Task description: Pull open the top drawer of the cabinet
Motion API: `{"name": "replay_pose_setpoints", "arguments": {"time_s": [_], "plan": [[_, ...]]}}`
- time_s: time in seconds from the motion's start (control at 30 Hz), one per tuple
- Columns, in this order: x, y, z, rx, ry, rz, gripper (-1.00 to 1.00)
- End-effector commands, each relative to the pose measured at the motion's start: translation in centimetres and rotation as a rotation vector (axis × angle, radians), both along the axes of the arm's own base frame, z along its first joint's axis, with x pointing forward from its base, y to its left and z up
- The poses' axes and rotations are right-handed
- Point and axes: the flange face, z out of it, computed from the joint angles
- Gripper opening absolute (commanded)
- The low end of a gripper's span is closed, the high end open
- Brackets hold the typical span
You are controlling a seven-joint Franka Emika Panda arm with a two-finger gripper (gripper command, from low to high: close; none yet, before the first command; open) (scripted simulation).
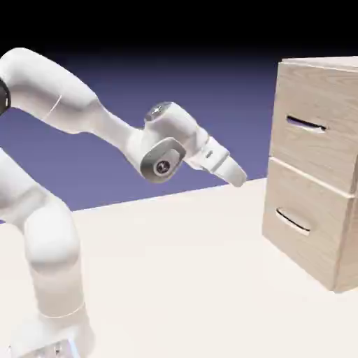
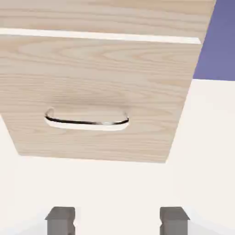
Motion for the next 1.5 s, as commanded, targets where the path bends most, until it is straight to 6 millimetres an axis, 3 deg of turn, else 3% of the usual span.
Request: {"name": "replay_pose_setpoints", "arguments": {"time_s": [0.0,0.33,0.73,1.43,1.47], "plan": [[0.3,0.4,0.2,-0.056,0.0,0.046,0.0],[3.3,3.9,1.7,-0.621,0.005,0.493,0.0],[6.4,6.9,2.1,-1.324,0.048,0.984,0.0],[12.0,8.0,1.9,-2.625,0.33,1.638,0.0],[12.3,7.9,1.9,2.625,-0.346,-1.619,0.0]]}}
